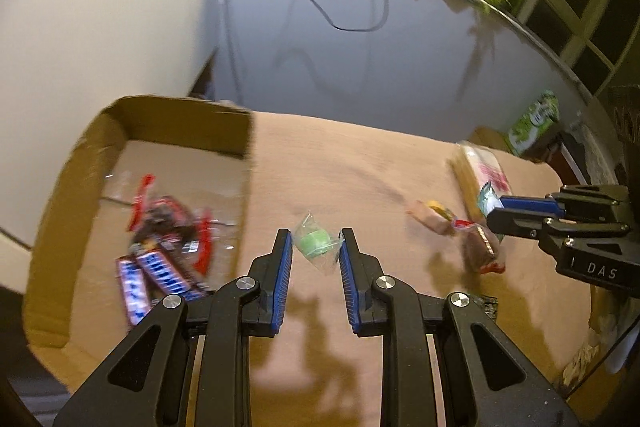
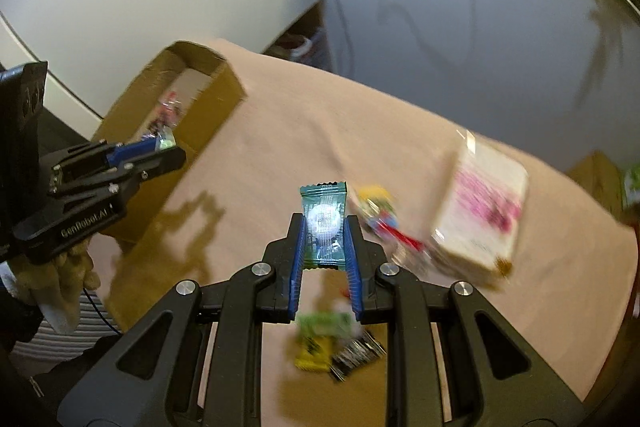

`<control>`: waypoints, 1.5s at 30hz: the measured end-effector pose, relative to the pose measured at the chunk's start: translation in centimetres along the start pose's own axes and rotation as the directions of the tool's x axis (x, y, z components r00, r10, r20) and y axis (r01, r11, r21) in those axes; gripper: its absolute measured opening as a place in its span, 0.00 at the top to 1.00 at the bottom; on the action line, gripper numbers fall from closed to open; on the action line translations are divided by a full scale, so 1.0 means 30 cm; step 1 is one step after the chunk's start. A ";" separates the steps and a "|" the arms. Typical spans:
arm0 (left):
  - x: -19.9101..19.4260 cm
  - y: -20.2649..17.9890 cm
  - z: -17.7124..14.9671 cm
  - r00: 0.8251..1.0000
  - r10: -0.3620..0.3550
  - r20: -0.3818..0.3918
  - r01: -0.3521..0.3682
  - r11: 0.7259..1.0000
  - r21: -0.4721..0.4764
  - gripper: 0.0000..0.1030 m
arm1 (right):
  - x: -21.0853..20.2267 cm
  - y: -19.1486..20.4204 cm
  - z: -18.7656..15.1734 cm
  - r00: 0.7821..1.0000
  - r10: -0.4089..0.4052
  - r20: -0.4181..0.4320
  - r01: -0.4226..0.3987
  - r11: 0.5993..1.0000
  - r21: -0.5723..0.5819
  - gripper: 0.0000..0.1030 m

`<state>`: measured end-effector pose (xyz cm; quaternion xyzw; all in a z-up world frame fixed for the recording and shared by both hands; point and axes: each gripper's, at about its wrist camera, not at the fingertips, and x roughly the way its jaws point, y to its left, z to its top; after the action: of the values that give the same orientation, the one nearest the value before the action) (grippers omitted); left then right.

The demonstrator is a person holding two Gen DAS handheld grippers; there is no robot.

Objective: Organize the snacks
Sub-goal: 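Carry the green candy pack and teal mint over the cardboard box, then open both tools to drop the green pack and teal mint into the box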

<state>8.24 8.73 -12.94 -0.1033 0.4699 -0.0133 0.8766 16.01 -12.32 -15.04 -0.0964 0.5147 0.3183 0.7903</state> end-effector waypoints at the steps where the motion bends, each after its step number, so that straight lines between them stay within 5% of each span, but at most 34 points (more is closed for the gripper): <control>1: -0.008 0.017 -0.003 1.000 0.006 0.004 -0.006 1.000 -0.010 0.79 | 0.005 0.024 0.020 1.000 0.007 0.002 -0.007 1.000 -0.017 0.81; 21: -0.140 0.365 -0.130 0.987 0.159 0.019 -0.151 0.967 -0.207 0.79 | 0.198 0.426 0.287 0.992 0.124 -0.037 -0.129 0.968 -0.216 0.81; 38: -0.143 0.406 -0.143 0.988 0.154 0.010 -0.148 0.965 -0.216 0.74 | 0.315 0.570 0.343 0.987 0.131 -0.090 -0.150 0.955 -0.254 0.80; 42: -0.144 0.401 -0.138 0.987 0.160 0.010 -0.154 0.965 -0.214 0.71 | 0.313 0.569 0.349 0.987 0.138 -0.085 -0.155 0.957 -0.244 0.67; 44: -0.144 0.399 -0.136 0.987 0.163 0.011 -0.156 0.964 -0.216 0.63 | 0.309 0.564 0.352 0.988 0.137 -0.076 -0.151 0.960 -0.236 0.45; 45: -0.145 0.397 -0.136 0.986 0.163 0.010 -0.157 0.964 -0.216 0.61 | 0.304 0.561 0.354 0.988 0.139 -0.068 -0.151 0.960 -0.234 0.43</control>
<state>1.58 20.21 -13.87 -0.1589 0.4631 0.1099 0.8650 16.29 9.56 -15.28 -0.1607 0.4984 0.4321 0.7342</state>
